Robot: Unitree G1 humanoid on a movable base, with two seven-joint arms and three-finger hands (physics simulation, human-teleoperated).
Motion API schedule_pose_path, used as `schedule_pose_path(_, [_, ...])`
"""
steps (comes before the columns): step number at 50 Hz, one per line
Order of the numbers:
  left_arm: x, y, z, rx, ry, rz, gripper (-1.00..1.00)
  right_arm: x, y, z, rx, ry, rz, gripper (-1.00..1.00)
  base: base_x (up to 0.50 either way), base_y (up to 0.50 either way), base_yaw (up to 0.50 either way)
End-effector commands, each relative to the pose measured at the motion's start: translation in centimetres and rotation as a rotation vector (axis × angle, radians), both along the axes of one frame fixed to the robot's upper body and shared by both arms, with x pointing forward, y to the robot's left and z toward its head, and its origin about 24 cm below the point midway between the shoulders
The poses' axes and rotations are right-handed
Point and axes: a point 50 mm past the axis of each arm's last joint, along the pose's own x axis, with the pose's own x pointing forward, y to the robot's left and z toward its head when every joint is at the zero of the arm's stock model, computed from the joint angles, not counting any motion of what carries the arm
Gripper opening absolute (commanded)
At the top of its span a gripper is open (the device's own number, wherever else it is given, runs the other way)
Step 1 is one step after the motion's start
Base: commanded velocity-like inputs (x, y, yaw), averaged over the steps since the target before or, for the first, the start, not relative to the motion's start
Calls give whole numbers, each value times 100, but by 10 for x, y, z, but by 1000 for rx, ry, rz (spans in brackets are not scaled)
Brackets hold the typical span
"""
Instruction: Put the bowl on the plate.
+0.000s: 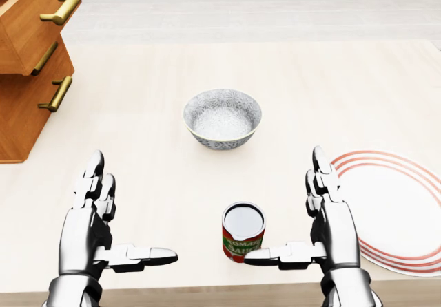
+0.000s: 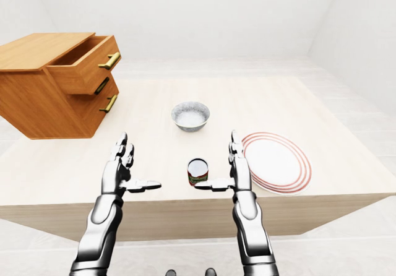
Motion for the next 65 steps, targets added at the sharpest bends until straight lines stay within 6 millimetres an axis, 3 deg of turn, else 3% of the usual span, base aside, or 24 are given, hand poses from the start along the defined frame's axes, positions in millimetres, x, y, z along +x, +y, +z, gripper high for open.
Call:
schedule_pose_path(1, [1,7,-3,72,32,-26,100,5,-6,0,19,22,4,100,0,0,0])
schedule_pose_path(11, [-4,9,11,100,13,-23,100,-1,-8,15,13,-18,2,100,0,0,0])
schedule_pose_path(15, [-14,12,41,110,-110,-25,100,-12,-13,46,10,-138,-3,100,0,0,0])
schedule_pose_path(20, [-22,19,52,110,-160,-15,100,-20,-19,73,-36,-255,-17,100,0,0,0])
schedule_pose_path(24, [-21,19,55,123,-170,-12,100,-23,-22,80,-39,-284,-21,100,0,0,0])
schedule_pose_path(25, [-23,19,71,129,-238,-10,100,-23,-24,81,-39,-288,-27,100,0,0,0])
schedule_pose_path(26, [-22,19,58,130,-182,-11,100,-21,-23,78,-24,-277,-30,100,0,0,0])
schedule_pose_path(29, [-20,20,51,135,-152,1,100,-18,-23,70,-21,-243,-30,100,0,0,0])
schedule_pose_path(36, [-21,19,48,140,-138,-7,100,-19,-24,74,-19,-261,-20,100,0,-3,0])
schedule_pose_path(49, [-21,26,53,124,-159,2,100,-21,-25,78,-25,-276,-22,100,0,-49,0])
schedule_pose_path(52, [-23,27,73,132,-249,7,100,-23,-25,81,-31,-289,-18,100,0,-50,0])
schedule_pose_path(53, [-23,27,66,129,-215,9,100,-25,-24,82,-32,-296,-16,100,0,-50,0])
schedule_pose_path(55, [-24,28,73,130,-246,11,100,-27,-25,84,-35,-302,-15,100,0,-50,0])
schedule_pose_path(56, [-23,29,64,125,-207,15,100,-27,-25,85,-37,-309,-14,100,0,-50,0])
schedule_pose_path(58, [-23,30,64,124,-208,16,100,-27,-25,86,-38,-311,-14,100,0,-50,0])
schedule_pose_path(62, [-26,34,71,122,-236,23,100,-28,-24,87,-46,-316,-12,100,0,-50,0])
schedule_pose_path(63, [-29,35,86,127,-302,25,100,-29,-24,87,-49,-318,-10,100,0,-50,0])
schedule_pose_path(65, [-29,36,90,132,-323,32,100,-30,-24,89,-45,-324,-2,100,0,-45,0])
